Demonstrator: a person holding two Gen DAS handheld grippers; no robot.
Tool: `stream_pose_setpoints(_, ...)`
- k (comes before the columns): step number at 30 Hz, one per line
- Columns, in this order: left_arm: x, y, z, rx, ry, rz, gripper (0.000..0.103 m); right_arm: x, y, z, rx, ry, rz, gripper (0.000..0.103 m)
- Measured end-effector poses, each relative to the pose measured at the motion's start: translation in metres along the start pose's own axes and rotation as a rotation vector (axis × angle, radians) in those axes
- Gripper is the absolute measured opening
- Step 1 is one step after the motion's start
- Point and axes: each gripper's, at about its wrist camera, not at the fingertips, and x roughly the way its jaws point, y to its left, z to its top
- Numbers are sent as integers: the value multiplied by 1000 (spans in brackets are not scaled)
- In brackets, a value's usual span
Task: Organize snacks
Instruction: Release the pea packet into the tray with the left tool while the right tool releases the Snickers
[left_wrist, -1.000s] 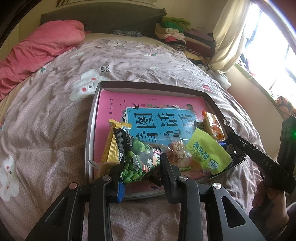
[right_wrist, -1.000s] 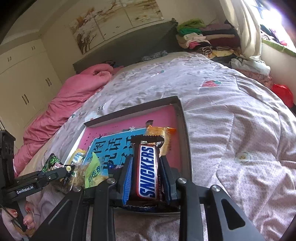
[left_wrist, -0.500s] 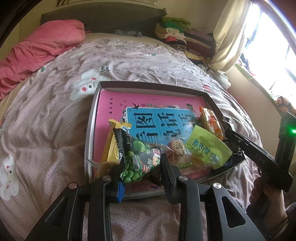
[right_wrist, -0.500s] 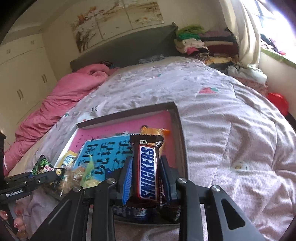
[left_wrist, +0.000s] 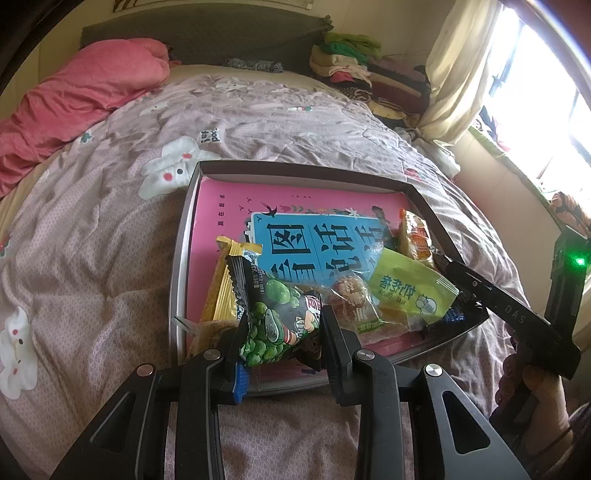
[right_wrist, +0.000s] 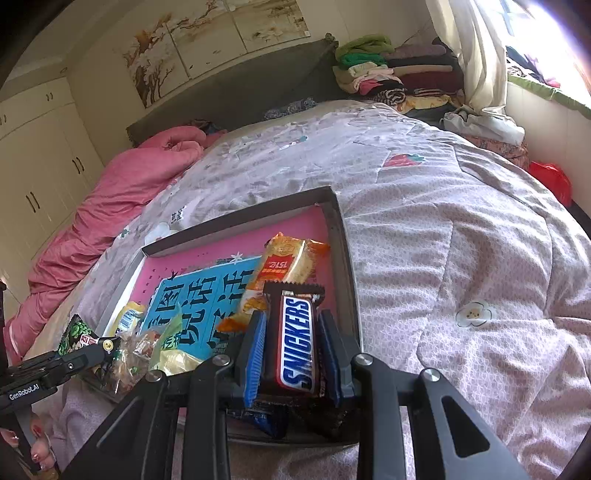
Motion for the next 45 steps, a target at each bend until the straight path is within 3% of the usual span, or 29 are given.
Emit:
stream_pose_setpoints(16, 5, 2, 0, -7, 7, -4, 37, -7, 2, -4, 7, 6, 35, 30)
stream_pose_setpoints(28, 4, 9, 6, -29, -1, 9, 49, -11, 4, -6, 7, 3, 39, 30)
stream_pose_setpoints(30, 3, 8, 6, -25, -3, 15, 57, -12, 4, -7, 11, 1, 43, 30)
stream_pose_setpoints(39, -1, 6, 6, -22, -4, 24, 66, -15, 2, -5, 20, -8, 40, 30)
stream_pose_setpoints(45, -3, 7, 6, -24, -5, 26, 66, -17, 1, -3, 24, -13, 39, 31)
